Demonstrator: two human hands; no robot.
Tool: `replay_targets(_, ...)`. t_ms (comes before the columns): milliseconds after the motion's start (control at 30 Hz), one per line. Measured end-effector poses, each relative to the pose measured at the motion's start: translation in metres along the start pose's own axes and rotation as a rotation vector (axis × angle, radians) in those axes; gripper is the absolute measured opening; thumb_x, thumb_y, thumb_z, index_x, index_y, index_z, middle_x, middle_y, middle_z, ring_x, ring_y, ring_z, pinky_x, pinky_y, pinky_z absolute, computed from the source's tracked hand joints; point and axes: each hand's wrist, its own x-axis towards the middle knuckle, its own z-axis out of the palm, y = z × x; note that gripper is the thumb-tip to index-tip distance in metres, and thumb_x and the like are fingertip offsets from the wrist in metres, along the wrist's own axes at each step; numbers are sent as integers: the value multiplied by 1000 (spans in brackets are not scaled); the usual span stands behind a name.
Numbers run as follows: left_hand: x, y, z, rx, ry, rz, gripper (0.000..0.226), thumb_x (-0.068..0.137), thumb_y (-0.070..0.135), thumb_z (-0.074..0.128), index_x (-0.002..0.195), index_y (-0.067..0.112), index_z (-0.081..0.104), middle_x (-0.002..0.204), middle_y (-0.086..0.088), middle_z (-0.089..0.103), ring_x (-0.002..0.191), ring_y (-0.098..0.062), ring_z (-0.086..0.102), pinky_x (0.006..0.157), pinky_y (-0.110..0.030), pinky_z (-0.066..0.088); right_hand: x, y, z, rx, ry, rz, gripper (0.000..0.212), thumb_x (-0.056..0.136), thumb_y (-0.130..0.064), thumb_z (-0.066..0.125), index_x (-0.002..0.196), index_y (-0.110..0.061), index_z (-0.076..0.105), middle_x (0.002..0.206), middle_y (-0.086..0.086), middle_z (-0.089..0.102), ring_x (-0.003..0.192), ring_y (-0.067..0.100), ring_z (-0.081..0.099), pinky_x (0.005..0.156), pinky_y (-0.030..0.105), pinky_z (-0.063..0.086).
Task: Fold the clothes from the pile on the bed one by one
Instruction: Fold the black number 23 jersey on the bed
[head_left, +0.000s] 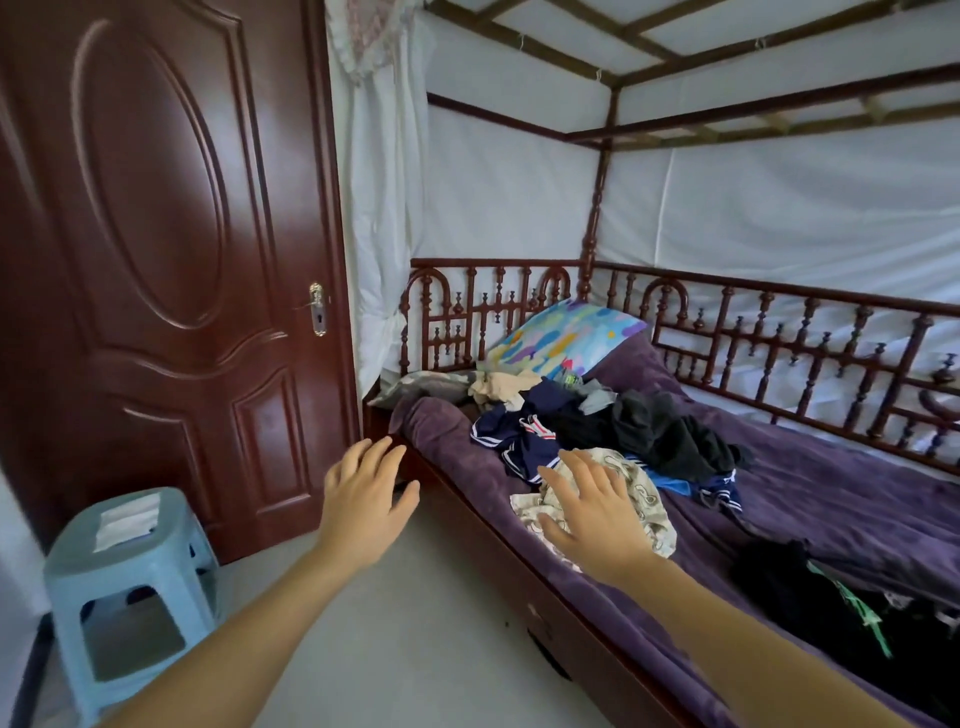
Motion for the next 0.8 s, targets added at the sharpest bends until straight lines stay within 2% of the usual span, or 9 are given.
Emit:
replay_targets(100,49,-11,33,-73,-24,32,84,76,57,13,131,8,54,140,-8,49,134,-28,37,104,-46,31,30,9,31,-31,-59,65,56,47,-43,89,95,-19,75,101,9,71,93,26,70,70,41,57)
replay_targets(233,96,-11,85,-184,-112,74,69,81,49,32,122,2,60,131,-14,56,126,-35,46,96,-51,39,40,31,77,-69,-170,142,58,42,-47,88,93,-22,75,100,5,72,91,22,70,68,39,57)
replay_targets(333,129,-11,128,-232,-127,119,67,79,46,33,108,-3,67,115,-20,65,109,-42,58,83,-54,48,49,60,108,-91,-201,213,60,42,-45,90,94,-21,75,100,6,72,91,23,70,67,37,57)
replay_targets(467,188,-10,179,-265,-153,59,49,92,37,50,130,5,53,138,-10,50,132,-29,39,101,-46,36,80,108,148,-43,-194,296,56,53,-37,89,102,-16,72,107,10,68,98,30,67,73,42,55)
replay_targets(500,204,-9,190,-277,-148,57,48,93,33,53,133,7,50,141,-8,46,134,-27,35,103,-43,33,90,118,159,-15,-207,322,56,64,-38,84,112,-16,67,118,13,63,110,32,62,82,45,52)
replay_targets(567,235,-7,208,-282,-148,58,47,92,27,56,134,6,49,141,-9,46,133,-27,35,104,-42,33,110,136,181,42,-273,374,57,89,-45,56,138,-21,43,146,10,36,138,28,32,107,45,31)
replay_targets(633,261,-8,223,-307,-150,50,45,89,21,61,130,1,53,136,-13,51,129,-32,40,102,-45,36,129,153,209,83,-325,390,56,96,-50,35,146,-28,23,155,-1,14,144,18,9,115,38,13)
replay_targets(700,285,-14,239,-333,-134,27,44,87,17,65,126,-1,55,131,-16,55,125,-36,44,99,-47,38,156,167,234,88,-335,399,56,96,-51,29,147,-31,17,155,-4,9,144,15,4,117,37,9)
replay_targets(800,309,-36,268,-363,-171,-44,44,86,13,66,125,-3,56,128,-18,57,122,-37,46,98,-46,38,190,171,266,117,-391,409,55,97,-51,29,147,-29,18,154,-3,12,144,15,7,116,38,8)
